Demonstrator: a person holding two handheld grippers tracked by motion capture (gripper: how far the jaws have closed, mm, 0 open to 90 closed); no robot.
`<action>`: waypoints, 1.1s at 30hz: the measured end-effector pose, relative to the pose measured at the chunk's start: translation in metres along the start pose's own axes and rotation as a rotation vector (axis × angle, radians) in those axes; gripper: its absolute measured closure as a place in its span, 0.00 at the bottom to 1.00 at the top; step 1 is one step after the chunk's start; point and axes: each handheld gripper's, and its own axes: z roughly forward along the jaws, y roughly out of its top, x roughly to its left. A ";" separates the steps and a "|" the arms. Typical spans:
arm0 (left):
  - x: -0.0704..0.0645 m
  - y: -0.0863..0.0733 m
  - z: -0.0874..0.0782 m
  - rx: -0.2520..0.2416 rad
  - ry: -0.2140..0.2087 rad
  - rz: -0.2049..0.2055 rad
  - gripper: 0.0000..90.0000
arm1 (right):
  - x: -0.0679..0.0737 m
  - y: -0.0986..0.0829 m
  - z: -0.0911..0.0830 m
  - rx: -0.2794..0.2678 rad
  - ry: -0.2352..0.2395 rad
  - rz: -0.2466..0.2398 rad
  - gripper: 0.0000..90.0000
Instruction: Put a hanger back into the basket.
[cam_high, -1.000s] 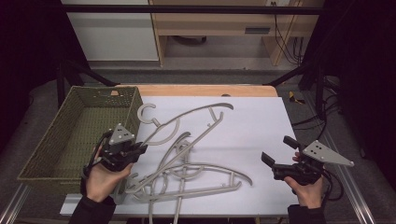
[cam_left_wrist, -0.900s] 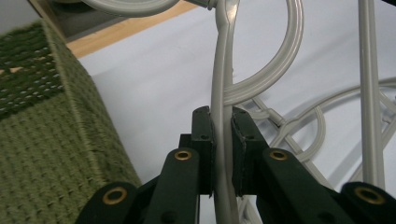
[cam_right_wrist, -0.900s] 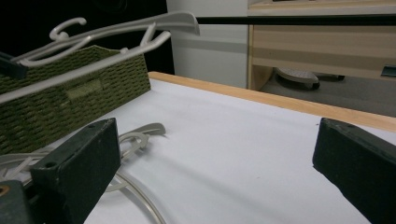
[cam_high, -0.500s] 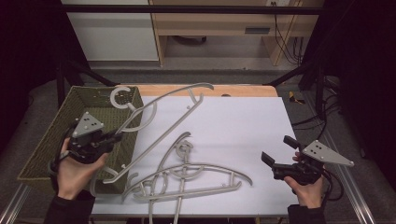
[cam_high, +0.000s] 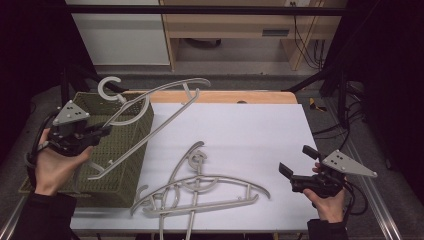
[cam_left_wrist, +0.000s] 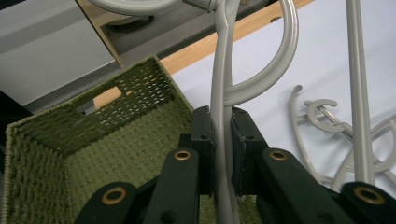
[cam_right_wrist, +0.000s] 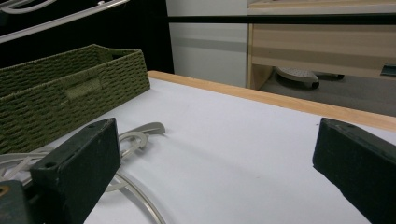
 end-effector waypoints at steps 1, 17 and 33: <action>0.005 -0.001 0.001 -0.004 -0.003 -0.006 0.90 | 0.000 0.000 0.000 0.001 -0.002 -0.002 0.01; 0.061 -0.036 0.005 0.010 0.097 -0.062 0.90 | 0.000 -0.002 0.003 0.012 0.002 -0.003 0.01; 0.102 -0.071 0.007 0.027 0.176 -0.098 0.91 | 0.000 -0.003 0.006 0.021 0.000 -0.003 0.01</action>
